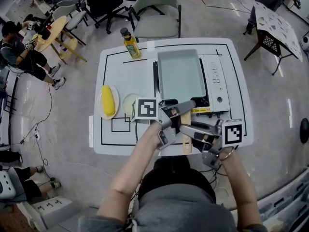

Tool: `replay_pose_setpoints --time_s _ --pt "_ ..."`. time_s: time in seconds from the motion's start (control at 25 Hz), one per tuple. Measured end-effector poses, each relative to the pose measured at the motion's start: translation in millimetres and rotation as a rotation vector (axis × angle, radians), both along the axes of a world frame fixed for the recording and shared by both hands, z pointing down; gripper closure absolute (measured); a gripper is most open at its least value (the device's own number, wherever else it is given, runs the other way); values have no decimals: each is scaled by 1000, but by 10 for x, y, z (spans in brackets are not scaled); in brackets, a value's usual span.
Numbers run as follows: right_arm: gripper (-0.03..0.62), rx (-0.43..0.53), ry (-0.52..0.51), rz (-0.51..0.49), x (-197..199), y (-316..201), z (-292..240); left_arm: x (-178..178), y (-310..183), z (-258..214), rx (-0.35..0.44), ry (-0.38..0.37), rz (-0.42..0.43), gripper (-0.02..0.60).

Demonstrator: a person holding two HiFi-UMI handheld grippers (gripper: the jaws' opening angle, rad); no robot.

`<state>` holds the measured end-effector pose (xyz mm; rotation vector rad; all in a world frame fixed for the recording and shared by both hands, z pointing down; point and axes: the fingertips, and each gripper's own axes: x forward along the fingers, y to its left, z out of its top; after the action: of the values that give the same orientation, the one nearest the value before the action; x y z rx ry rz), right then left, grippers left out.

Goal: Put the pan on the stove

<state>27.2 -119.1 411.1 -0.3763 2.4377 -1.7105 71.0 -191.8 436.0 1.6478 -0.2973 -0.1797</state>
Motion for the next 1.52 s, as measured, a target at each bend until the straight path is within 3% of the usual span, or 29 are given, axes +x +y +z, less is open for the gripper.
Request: replay_pose_setpoints --time_s 1.52 --pt "399 24 -4 -12 11 -22 -1 -156 -43 -8 10 -27 -38 397"
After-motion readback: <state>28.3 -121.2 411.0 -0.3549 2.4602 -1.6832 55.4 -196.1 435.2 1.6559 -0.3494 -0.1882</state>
